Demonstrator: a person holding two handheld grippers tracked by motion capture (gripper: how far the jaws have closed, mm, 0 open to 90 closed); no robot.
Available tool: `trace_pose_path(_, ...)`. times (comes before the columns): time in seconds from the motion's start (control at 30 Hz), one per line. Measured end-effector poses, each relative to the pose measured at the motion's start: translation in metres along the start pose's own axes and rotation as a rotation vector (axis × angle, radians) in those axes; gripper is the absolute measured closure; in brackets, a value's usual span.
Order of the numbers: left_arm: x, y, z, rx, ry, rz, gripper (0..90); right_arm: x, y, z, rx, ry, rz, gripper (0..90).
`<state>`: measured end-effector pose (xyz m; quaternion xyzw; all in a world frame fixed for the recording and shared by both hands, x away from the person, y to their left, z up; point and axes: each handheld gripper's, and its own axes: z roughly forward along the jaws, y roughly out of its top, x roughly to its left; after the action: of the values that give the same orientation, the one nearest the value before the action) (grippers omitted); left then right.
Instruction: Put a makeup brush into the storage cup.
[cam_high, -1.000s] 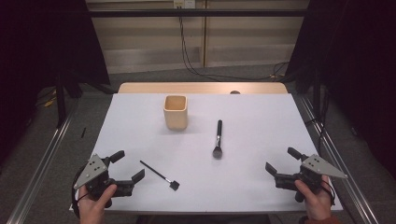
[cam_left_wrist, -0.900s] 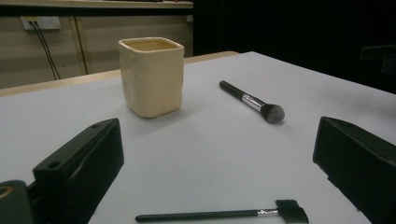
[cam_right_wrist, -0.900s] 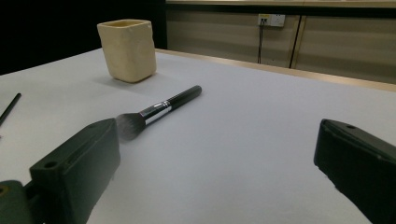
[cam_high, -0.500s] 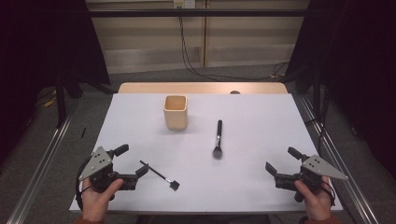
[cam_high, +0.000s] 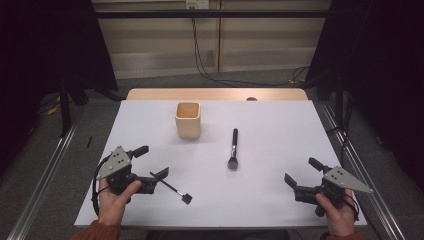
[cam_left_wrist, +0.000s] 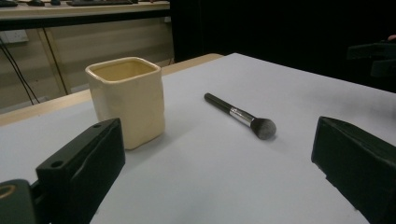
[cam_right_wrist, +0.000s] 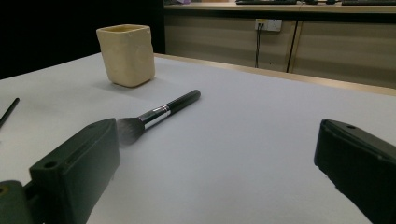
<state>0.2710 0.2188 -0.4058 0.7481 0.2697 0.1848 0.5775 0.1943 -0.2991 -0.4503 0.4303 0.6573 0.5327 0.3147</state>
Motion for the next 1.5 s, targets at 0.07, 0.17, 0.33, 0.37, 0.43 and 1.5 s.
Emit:
trace_pose_path(0.07,0.003,0.001,0.005,0.004,-0.004,-0.012,2.7,0.0,0.0,0.0,-0.001,-0.002,0.009,0.0)
trace_pose_path(0.17,0.006,0.002,0.012,0.013,-0.003,-0.011,2.7,0.0,0.0,0.0,0.0,0.0,0.004,0.0)
trace_pose_path(0.33,0.013,0.005,0.019,0.013,0.001,-0.018,2.5,-0.001,0.0,0.0,0.006,-0.001,0.003,0.0)
trace_pose_path(0.37,0.014,0.006,0.021,0.013,0.002,-0.021,2.4,0.0,0.0,0.001,0.012,-0.003,0.014,0.0)
trace_pose_path(0.43,0.016,0.008,0.027,0.016,-0.003,-0.023,2.4,0.001,0.0,0.001,0.008,-0.007,0.02,0.0)
trace_pose_path(1.5,0.026,0.035,0.066,0.427,-0.134,0.093,4.7,0.0,-0.002,0.0,0.024,-0.001,0.018,0.0)
